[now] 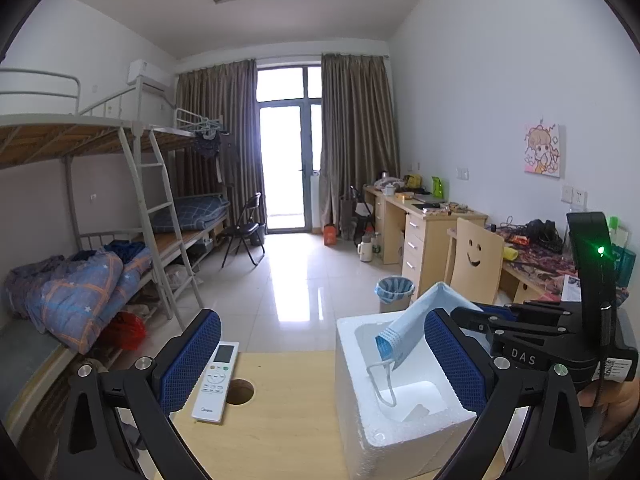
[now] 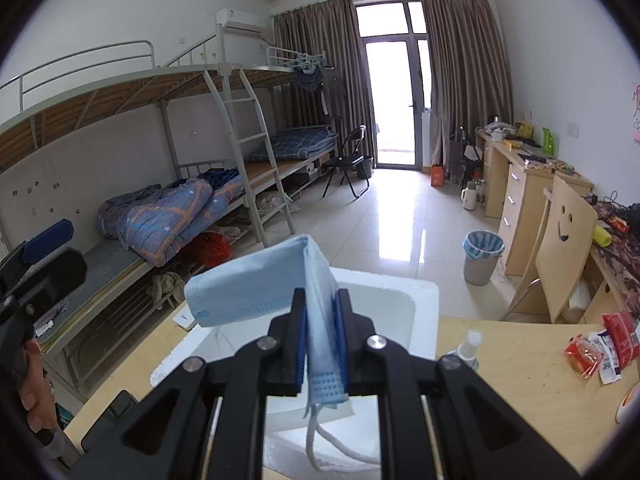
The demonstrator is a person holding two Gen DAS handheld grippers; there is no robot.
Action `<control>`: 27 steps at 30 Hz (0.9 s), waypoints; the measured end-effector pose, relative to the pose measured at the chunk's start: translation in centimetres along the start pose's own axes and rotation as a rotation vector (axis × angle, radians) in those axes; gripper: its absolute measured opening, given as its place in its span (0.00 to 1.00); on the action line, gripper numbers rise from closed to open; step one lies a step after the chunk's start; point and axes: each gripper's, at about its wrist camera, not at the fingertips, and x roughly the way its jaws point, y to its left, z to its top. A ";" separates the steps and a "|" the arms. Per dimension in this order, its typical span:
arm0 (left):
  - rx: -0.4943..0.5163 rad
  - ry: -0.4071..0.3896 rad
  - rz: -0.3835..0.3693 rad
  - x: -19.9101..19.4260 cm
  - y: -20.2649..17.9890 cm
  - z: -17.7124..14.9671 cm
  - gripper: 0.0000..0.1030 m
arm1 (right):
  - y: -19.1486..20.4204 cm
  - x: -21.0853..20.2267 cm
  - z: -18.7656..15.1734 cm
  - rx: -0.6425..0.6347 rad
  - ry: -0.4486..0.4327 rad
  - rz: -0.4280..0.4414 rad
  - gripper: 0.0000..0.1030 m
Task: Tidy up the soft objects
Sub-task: 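Carry blue mask with right gripper over the box opening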
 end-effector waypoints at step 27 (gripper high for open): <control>-0.029 -0.010 0.009 -0.5 0.7 0.2 0.99 | 0.6 0.1 -1.8 -0.073 0.129 -0.110 0.92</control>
